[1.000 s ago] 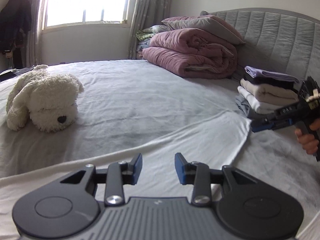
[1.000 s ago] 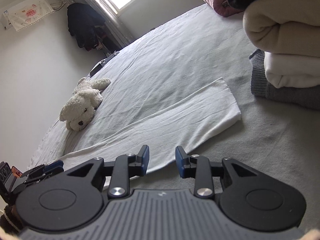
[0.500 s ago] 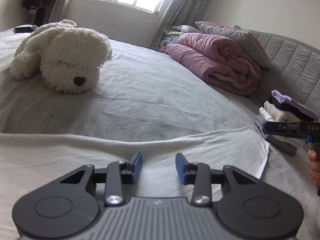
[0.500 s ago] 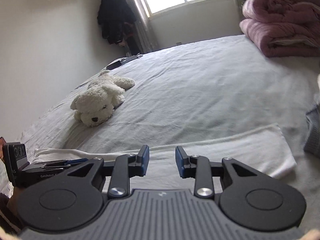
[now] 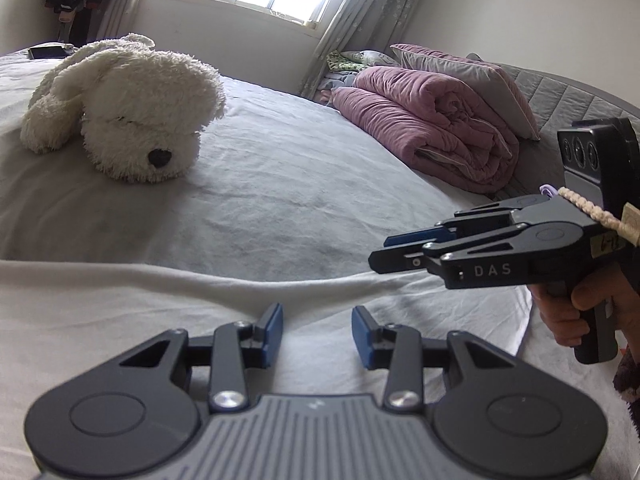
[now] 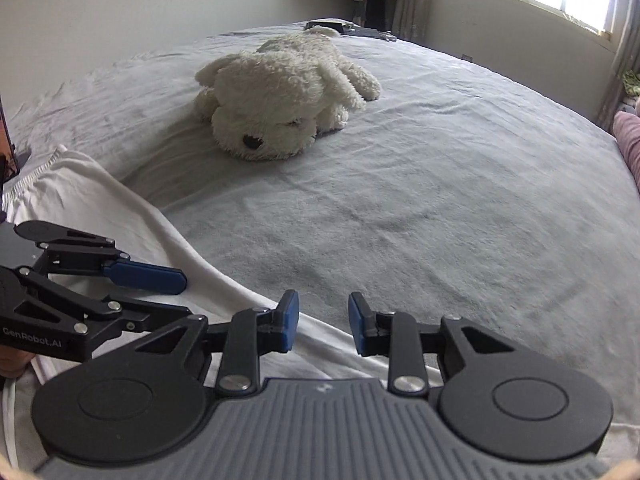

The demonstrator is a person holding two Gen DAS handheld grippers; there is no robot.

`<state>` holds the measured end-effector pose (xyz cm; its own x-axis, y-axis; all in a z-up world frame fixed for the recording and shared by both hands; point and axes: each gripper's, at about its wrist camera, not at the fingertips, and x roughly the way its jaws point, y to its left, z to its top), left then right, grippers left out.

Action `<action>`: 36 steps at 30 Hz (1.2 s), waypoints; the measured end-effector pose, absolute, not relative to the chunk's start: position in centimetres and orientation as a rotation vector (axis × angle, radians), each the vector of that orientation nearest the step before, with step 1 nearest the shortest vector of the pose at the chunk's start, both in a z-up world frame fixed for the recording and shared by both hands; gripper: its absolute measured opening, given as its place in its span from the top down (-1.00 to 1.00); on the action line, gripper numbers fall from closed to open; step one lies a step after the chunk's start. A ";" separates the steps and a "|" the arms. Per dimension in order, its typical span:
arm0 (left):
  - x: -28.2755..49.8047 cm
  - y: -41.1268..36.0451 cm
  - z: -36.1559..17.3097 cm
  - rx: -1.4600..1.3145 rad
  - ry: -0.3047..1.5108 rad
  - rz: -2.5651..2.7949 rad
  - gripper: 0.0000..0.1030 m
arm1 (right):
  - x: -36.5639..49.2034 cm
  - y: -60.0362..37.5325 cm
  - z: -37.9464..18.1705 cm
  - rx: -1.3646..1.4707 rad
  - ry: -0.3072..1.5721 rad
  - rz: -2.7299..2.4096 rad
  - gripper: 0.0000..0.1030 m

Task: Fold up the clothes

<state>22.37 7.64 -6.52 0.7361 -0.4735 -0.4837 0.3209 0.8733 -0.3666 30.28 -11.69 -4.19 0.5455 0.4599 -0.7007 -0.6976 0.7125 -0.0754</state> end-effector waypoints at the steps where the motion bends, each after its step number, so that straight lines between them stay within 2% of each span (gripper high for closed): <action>1: 22.4 7.6 -6.5 -0.268 0.601 -0.442 0.24 | 30.3 -11.3 -4.3 -0.395 0.713 0.708 0.40; 5: 22.5 7.7 -6.6 -0.271 0.603 -0.443 0.24 | 30.5 -10.2 -5.1 -0.473 0.745 0.718 0.53; 9: 22.5 7.7 -6.6 -0.273 0.606 -0.443 0.24 | 29.9 -9.6 -5.7 -0.514 0.751 0.739 0.95; 12: 22.5 7.7 -6.6 -0.273 0.605 -0.442 0.24 | 28.6 -9.0 -5.9 -0.571 0.692 0.713 0.99; 16: 22.4 7.6 -6.7 -0.271 0.604 -0.441 0.23 | 27.4 -9.5 -5.4 -0.527 0.570 0.628 1.00; 20: 22.5 7.7 -6.7 -0.275 0.605 -0.442 0.23 | 28.5 -9.3 -6.7 -0.522 0.618 0.596 0.99; 23: 22.5 8.2 -6.6 -0.306 0.611 -0.453 0.18 | 28.3 -9.8 -5.7 -0.465 0.609 0.576 0.95; 25: 22.5 8.8 -6.3 -0.349 0.615 -0.463 0.14 | 27.9 -10.9 -4.6 -0.413 0.591 0.546 0.73; 31: 22.4 9.5 -6.0 -0.396 0.606 -0.447 0.09 | 25.5 -15.6 -4.4 -0.332 0.600 0.422 0.73; 36: 22.5 9.1 -6.3 -0.360 0.619 -0.421 0.09 | 27.6 -21.8 -6.1 -0.204 0.687 0.266 0.73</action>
